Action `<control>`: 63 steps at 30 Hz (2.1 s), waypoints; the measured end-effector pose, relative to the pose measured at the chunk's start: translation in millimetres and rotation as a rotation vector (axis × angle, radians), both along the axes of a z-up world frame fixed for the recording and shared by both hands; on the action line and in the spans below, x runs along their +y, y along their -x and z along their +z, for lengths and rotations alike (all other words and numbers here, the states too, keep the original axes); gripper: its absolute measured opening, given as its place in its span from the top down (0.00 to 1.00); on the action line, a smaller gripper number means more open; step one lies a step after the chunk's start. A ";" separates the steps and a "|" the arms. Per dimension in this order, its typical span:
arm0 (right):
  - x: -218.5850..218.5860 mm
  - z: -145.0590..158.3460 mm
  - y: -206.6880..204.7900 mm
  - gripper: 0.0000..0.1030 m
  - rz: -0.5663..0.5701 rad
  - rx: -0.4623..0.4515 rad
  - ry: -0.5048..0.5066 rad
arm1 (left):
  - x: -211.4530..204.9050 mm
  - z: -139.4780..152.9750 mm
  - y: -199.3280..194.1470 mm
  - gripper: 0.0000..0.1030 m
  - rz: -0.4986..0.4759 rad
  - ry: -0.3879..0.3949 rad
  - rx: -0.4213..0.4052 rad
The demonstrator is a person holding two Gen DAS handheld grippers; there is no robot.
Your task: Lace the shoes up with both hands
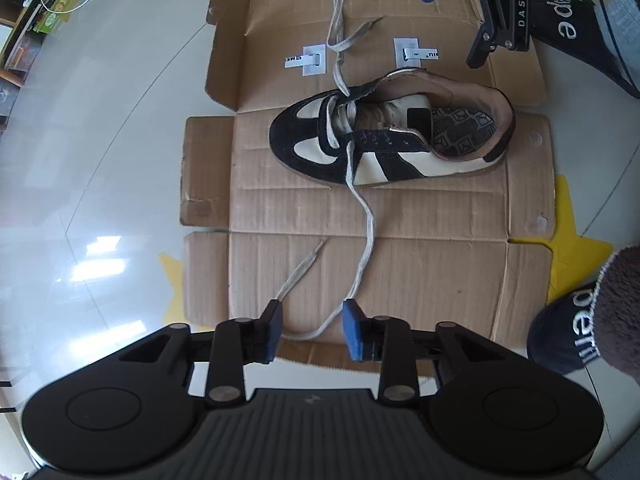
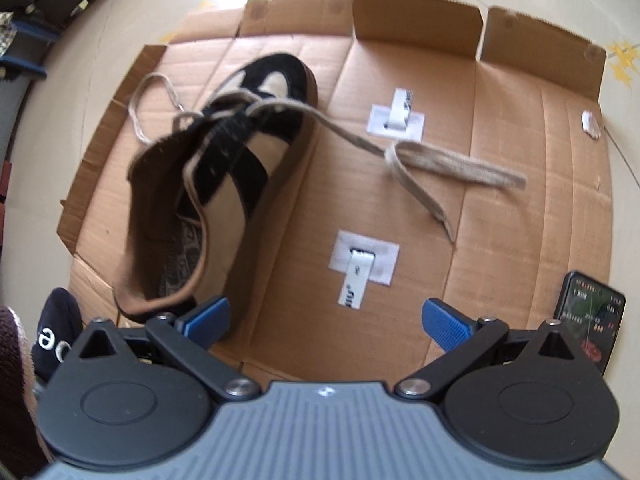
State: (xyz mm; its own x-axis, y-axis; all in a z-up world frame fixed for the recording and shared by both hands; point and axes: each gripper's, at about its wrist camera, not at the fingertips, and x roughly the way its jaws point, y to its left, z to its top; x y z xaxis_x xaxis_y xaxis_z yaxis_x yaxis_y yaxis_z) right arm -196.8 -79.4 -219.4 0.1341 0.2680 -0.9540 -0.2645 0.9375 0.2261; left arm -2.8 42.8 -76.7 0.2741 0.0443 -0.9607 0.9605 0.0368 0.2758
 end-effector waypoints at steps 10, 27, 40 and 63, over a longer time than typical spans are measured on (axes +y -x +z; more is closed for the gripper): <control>-1.0 -13.5 -1.8 0.00 0.004 0.017 0.019 | 10.6 -55.8 -24.4 0.39 0.060 0.007 0.031; -9.5 -34.4 -2.3 0.00 0.003 0.066 0.053 | 26.5 -117.6 -48.1 0.05 0.044 0.009 0.025; -13.7 -46.3 -3.5 0.00 -0.038 0.064 0.081 | 31.2 -134.3 -57.8 0.05 0.027 0.039 0.049; -0.6 -56.5 -5.3 0.00 0.003 0.032 0.204 | 55.4 -142.2 -100.3 0.00 0.339 0.085 0.219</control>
